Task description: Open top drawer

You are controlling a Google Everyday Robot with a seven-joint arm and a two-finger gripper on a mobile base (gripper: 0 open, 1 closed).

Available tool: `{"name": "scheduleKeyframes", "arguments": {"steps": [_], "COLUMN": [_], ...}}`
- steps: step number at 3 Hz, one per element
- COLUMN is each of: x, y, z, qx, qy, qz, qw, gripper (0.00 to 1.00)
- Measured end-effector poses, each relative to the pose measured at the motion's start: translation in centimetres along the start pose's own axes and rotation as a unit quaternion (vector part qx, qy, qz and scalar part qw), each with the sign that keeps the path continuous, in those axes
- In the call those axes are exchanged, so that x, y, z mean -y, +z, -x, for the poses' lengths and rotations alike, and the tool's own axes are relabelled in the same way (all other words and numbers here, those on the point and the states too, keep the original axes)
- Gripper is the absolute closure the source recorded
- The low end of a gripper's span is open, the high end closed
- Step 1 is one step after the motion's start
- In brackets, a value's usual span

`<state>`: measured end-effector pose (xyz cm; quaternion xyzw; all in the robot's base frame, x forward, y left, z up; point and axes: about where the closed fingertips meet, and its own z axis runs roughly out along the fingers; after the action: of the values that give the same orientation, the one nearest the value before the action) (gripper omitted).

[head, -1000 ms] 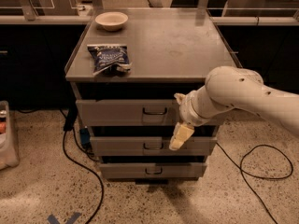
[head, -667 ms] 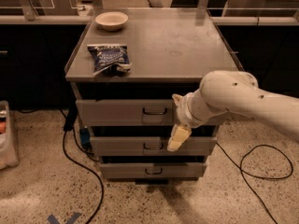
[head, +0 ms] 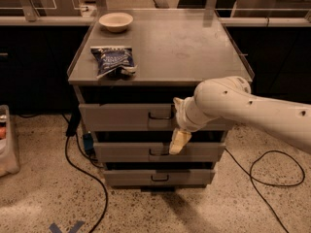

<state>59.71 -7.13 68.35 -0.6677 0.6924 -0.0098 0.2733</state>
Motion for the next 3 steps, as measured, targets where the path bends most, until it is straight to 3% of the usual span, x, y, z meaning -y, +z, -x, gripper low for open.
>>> {"name": "scheduleKeyframes", "arguments": {"steps": [1, 2, 3], "x": [0.5, 0.6, 0.5], "y": [1.5, 3.5, 3.7], "z": [-0.7, -1.9, -1.8], "qx": [-0.009, -0.023, -0.022], "qy": [0.017, 0.056, 0.056], "qz": [0.019, 0.052, 0.056], "qw": [0.9996, 0.9968, 0.9966], "gripper": [0.0, 0.0, 0.0]}}
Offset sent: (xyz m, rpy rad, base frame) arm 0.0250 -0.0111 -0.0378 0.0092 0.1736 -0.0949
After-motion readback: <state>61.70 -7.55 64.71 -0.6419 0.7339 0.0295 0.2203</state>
